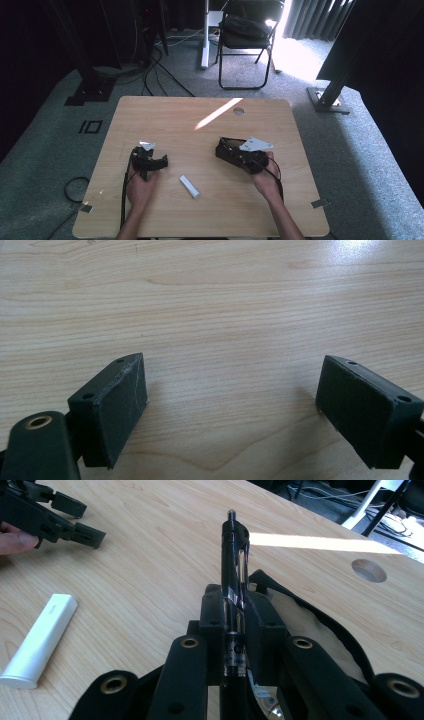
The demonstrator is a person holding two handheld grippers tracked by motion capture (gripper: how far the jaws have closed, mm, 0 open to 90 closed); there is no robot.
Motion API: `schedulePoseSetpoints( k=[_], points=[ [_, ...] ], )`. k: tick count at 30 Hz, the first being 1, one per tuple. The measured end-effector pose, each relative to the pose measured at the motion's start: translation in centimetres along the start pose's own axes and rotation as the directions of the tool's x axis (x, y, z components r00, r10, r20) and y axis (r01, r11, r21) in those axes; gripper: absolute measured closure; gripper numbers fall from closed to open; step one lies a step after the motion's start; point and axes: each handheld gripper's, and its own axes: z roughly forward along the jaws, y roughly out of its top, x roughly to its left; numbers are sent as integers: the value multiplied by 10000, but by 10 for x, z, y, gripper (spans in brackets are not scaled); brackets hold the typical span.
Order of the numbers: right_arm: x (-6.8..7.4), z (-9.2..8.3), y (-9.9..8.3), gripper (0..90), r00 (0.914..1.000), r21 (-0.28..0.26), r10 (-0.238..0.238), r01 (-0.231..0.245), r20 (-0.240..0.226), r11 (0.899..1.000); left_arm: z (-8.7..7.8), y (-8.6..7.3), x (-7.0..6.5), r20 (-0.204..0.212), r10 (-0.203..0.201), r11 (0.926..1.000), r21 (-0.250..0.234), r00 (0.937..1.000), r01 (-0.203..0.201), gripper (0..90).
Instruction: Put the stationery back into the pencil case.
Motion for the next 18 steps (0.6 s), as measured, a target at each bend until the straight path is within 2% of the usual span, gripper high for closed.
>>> schedulePoseSetpoints(
  k=[18],
  points=[
    [-14,1,-3,796,9998,-104,194,-193,64,9998,0,0,0,0,2,10000,1,10000,-2,133]
  ],
)
